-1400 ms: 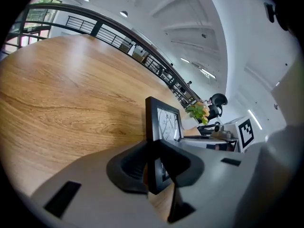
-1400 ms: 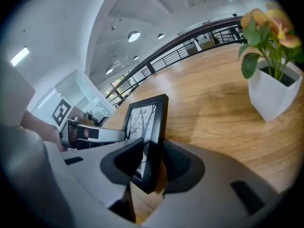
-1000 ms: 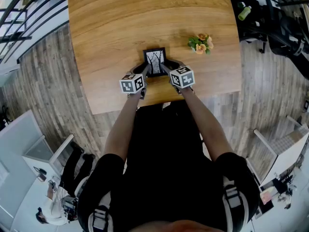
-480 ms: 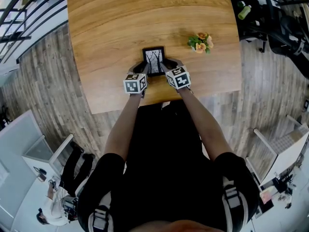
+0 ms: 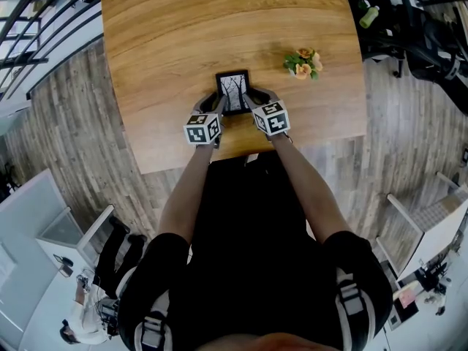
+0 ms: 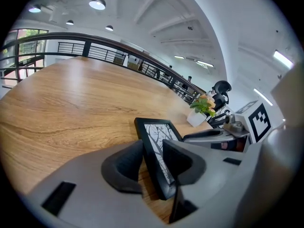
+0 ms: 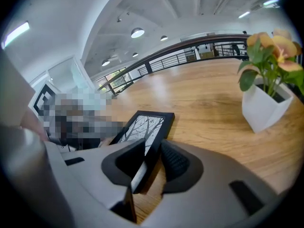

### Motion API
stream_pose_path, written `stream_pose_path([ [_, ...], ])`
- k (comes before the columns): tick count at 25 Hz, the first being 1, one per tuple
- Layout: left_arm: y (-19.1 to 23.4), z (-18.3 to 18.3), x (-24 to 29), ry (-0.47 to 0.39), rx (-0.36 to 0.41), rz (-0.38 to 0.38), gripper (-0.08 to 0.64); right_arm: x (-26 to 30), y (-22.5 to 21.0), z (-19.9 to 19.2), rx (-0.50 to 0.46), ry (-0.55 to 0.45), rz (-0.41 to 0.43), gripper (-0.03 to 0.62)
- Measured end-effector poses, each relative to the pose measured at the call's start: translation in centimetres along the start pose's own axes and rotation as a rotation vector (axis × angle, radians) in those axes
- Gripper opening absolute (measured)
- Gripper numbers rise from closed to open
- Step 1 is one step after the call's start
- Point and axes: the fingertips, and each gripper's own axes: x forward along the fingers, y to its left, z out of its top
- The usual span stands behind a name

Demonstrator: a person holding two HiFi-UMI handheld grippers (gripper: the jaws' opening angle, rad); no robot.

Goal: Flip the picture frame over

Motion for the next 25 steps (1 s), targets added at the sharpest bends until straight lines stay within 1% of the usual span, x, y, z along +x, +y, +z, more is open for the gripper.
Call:
stream_pose_path([
  [3, 0.1, 0.4, -0.5, -0.016, 0.004, 0.007, 0.135, -0.6, 0.1, 0.7, 0.011, -0.033, -0.002, 0.124],
  [5, 0.1, 0.5, -0.9, -0.022, 0.008, 0.009, 0.135, -1.2, 0.3, 1.0, 0.009, -0.046, -0.002, 0.115],
  [6, 0.0, 0.6, -1.1, -0.023, 0.013, 0.008, 0.135, -1.5, 0.4, 1.0, 0.006, -0.052, -0.002, 0.086],
  [8, 0.0, 0.5, -1.7, -0.022, 0.027, 0.005, 0.133, -2.2, 0.7, 1.1, -0.003, -0.062, 0.002, 0.007],
  [13, 0.0, -1.0, -3.5, 0.008, 0.057, 0.001, 0.129, -3.9, 1.2, -0.6, -0.017, -0.056, 0.025, 0.006],
  [15, 0.0, -1.2, -4.1, 0.013, 0.069, -0.002, 0.102, -4.8, 1.4, -0.9, -0.021, -0.055, 0.038, 0.006],
  [17, -0.2, -0.9, -4.5, 0.003, 0.077, -0.015, 0.054, -5.7, 1.4, -1.1, -0.042, -0.056, 0.05, 0.006],
  [21, -0.5, -1.0, -5.6, 0.0, 0.102, -0.028, 0.032, -6.9, 1.6, -2.1, -0.062, -0.056, 0.065, 0.006],
  [25, -1.1, -1.0, -6.4, 0.005, 0.128, -0.044, 0.025, -7.9, 1.6, -2.3, -0.068, -0.071, 0.06, 0.006],
])
